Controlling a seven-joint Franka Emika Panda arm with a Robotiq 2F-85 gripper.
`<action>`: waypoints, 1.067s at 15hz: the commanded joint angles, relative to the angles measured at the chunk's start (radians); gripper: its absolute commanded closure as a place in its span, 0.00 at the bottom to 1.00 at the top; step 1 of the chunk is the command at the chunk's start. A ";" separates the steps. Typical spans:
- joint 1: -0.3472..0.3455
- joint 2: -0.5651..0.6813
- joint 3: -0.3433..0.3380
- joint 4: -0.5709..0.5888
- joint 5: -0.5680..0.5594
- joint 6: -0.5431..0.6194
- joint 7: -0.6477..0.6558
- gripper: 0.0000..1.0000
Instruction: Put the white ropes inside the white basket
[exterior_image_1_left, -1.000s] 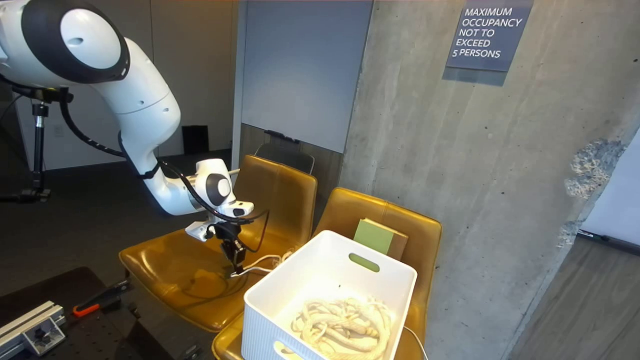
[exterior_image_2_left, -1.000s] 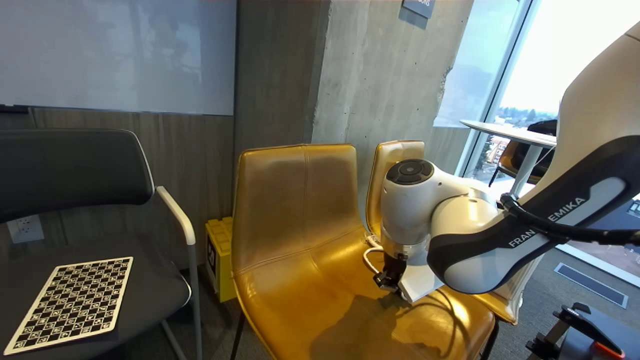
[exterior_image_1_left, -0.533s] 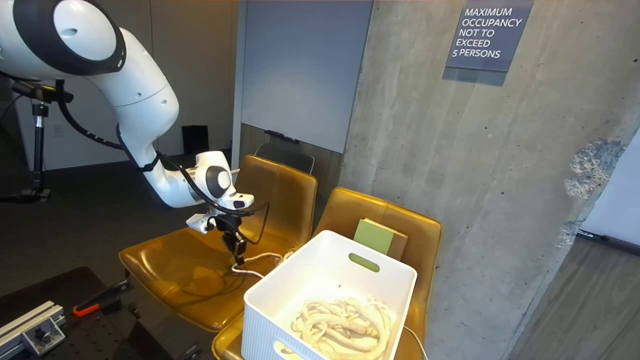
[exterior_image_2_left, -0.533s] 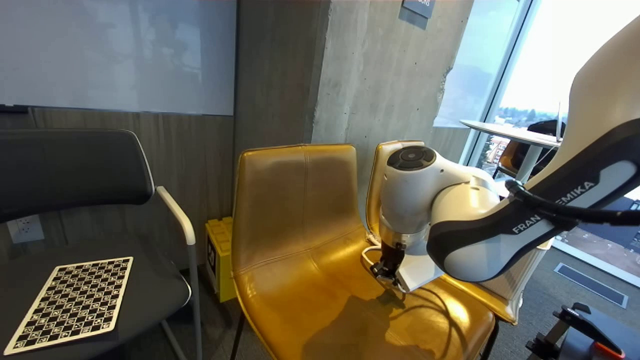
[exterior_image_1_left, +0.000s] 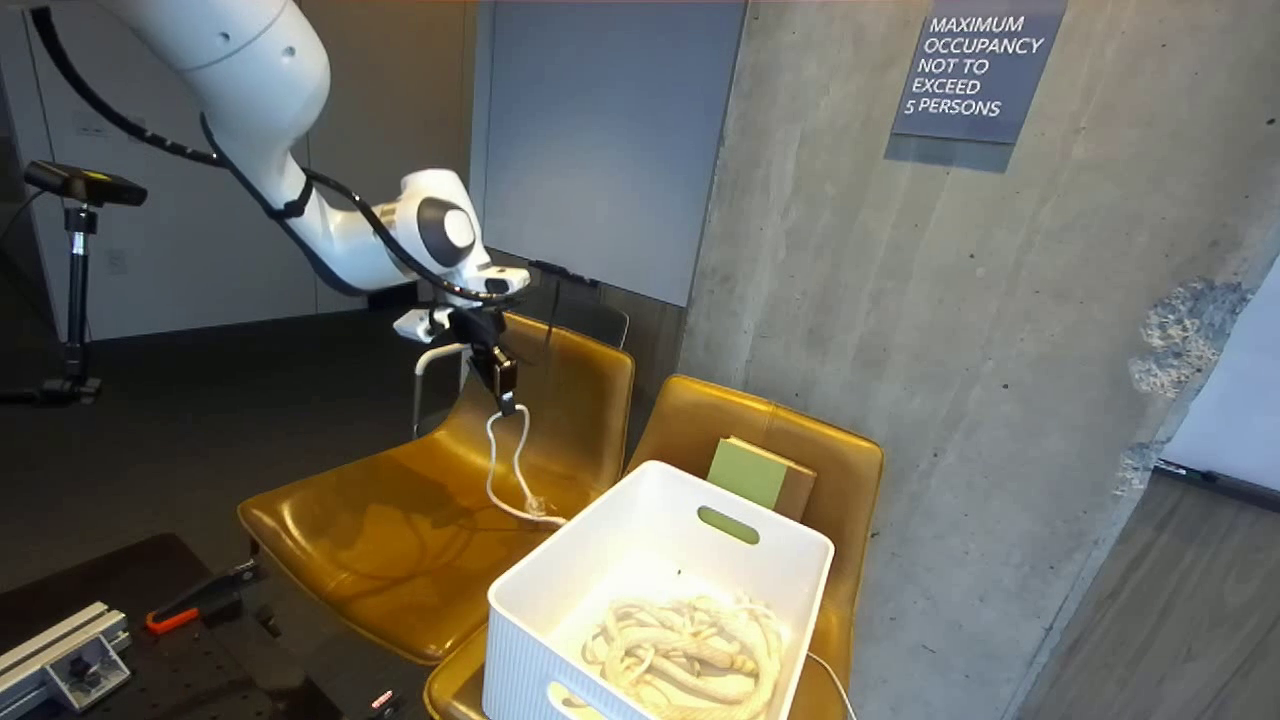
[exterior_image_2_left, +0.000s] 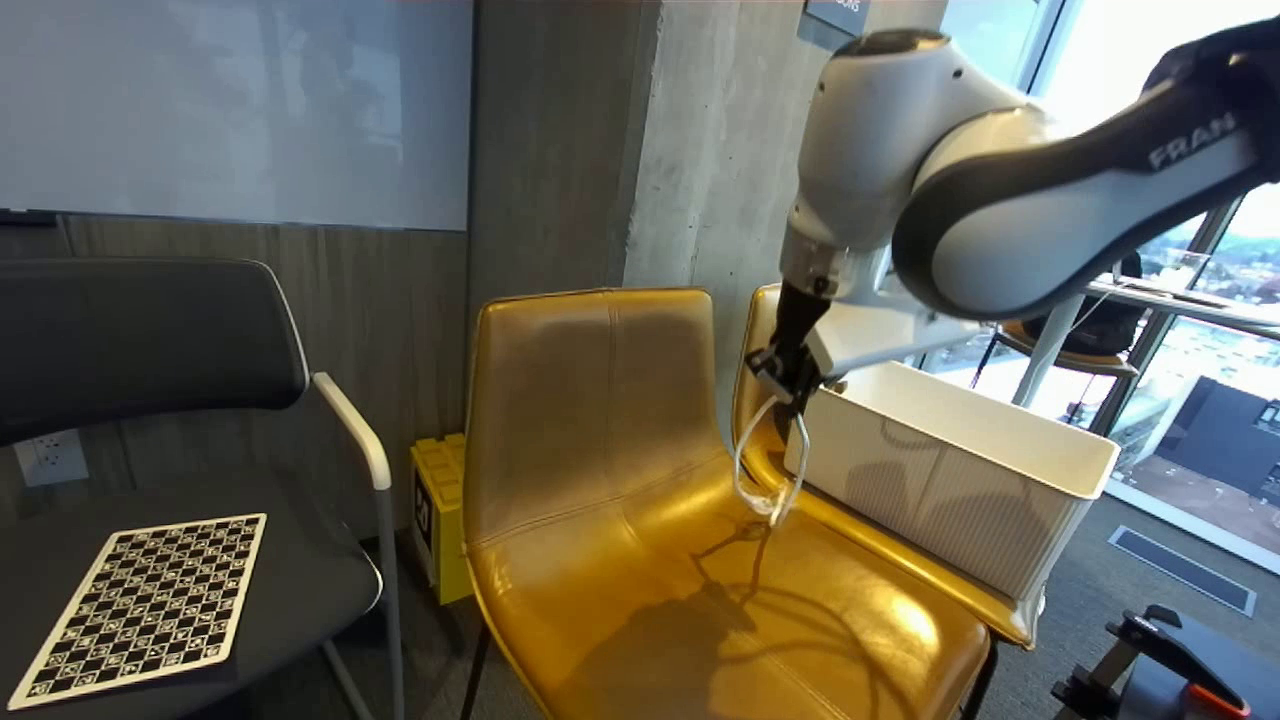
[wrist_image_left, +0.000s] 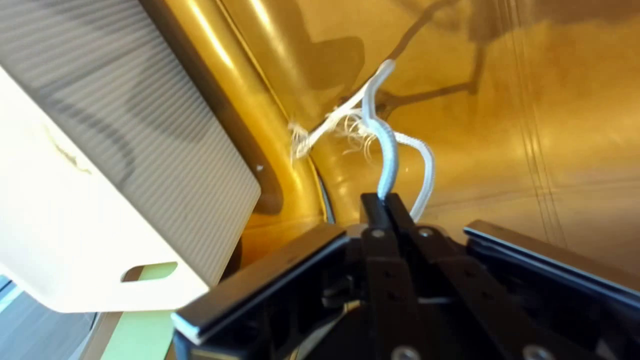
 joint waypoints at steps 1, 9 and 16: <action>-0.073 -0.108 0.035 0.081 -0.033 -0.107 -0.025 0.99; -0.294 -0.167 0.038 0.409 -0.012 -0.300 -0.136 0.99; -0.432 -0.255 0.016 0.132 -0.054 -0.238 -0.170 0.99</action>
